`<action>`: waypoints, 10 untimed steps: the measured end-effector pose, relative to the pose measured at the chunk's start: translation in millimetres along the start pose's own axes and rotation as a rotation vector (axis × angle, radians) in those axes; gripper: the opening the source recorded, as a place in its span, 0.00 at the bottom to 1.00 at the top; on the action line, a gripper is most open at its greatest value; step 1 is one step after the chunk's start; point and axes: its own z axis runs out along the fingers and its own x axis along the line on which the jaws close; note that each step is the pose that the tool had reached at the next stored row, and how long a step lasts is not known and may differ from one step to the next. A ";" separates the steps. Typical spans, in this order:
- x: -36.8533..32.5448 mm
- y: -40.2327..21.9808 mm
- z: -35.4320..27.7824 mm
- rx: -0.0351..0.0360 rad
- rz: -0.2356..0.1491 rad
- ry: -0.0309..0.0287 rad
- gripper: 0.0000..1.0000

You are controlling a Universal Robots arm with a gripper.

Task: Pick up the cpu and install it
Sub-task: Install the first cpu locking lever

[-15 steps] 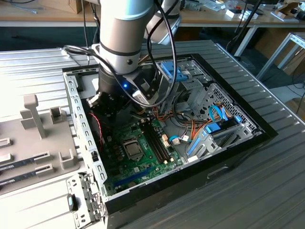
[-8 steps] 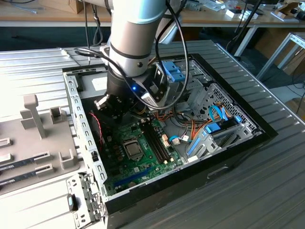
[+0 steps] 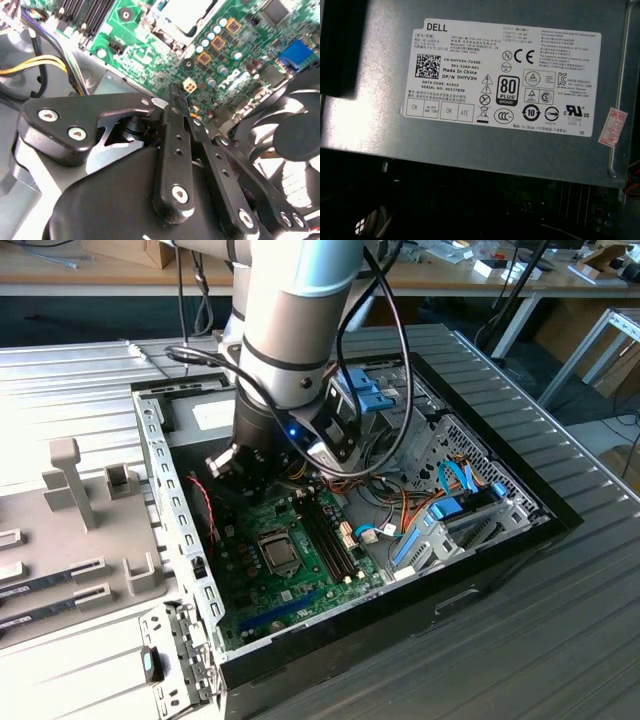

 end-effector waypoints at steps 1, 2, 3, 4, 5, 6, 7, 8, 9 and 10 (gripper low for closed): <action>0.4 -2.9 0.0 -0.0001 0.000 -0.0001 0.10; 0.9 -5.8 -0.1 0.0000 0.000 0.0000 0.10; 1.3 -8.9 -0.1 -0.0001 0.000 0.0002 0.10; 1.8 -13.0 0.0 -0.0002 0.000 0.0006 0.10; 2.2 -16.3 0.0 -0.0003 0.000 0.0013 0.10; 2.4 -20.1 0.0 -0.0003 0.000 0.0024 0.10; 2.4 -23.5 0.1 -0.0006 0.000 0.0036 0.10; 2.2 -29.2 0.2 -0.0009 0.000 0.0055 0.10; 1.5 -33.2 0.3 -0.0011 0.000 0.0070 0.10; 0.3 -36.0 0.5 -0.0013 0.000 0.0086 0.10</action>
